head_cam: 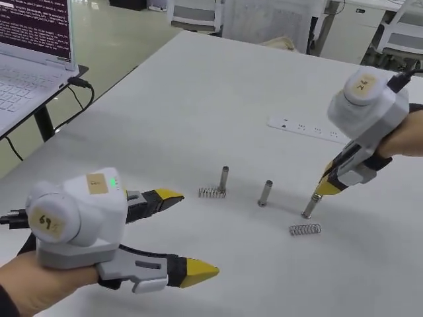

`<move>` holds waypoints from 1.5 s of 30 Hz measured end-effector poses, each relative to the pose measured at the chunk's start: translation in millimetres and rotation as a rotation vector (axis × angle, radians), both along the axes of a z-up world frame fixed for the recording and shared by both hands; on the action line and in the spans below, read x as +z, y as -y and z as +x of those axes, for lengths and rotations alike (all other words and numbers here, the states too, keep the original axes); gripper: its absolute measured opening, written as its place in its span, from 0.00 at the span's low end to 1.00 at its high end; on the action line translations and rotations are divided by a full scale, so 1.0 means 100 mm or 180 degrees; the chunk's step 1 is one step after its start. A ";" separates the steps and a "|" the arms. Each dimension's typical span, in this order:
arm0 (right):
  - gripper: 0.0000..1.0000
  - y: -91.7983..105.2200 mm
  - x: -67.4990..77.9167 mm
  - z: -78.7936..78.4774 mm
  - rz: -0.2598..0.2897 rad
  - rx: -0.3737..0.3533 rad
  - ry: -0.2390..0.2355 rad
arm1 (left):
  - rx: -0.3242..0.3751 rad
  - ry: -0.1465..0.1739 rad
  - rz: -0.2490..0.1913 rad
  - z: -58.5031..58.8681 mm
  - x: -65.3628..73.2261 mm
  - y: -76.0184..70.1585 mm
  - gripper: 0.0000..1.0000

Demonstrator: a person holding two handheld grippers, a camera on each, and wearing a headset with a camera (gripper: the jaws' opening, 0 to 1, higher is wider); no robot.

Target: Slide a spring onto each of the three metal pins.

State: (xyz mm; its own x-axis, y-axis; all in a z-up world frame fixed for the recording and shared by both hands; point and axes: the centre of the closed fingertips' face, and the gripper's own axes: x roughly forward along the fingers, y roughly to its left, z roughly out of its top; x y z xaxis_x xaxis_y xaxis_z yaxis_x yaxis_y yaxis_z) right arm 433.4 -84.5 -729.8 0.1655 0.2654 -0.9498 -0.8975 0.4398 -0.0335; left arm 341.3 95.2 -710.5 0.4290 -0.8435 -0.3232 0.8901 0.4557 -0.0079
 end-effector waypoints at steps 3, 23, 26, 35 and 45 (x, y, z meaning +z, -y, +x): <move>0.08 -0.01 -0.06 0.00 -0.0007 -0.0016 0.0004 | 0.0000 0.0001 0.0003 0.00 0.00 0.00 0.69; 0.08 -0.01 -0.33 -0.03 -0.0084 -0.0076 -0.0054 | -0.0004 0.0009 0.0015 0.00 0.01 -0.02 0.68; 0.08 -0.01 -0.34 -0.03 -0.0082 -0.0091 -0.0061 | -0.0009 0.0007 0.0017 0.00 0.01 -0.01 0.67; 0.08 0.00 -0.39 -0.04 -0.0077 -0.0126 -0.0053 | -0.0017 -0.0002 0.0027 -0.01 0.01 -0.02 0.66; 0.11 0.00 -0.40 -0.06 -0.0064 -0.0112 -0.0049 | -0.0024 0.0003 0.0029 -0.02 0.01 -0.01 0.66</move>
State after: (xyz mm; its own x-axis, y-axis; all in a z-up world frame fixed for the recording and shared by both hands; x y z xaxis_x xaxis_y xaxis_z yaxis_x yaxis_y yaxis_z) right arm 427.6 -84.1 -770.3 0.1598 0.2404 -0.9574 -0.8820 0.4704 -0.0291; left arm 339.4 96.1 -709.5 0.4230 -0.8437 -0.3306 0.8935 0.4491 -0.0029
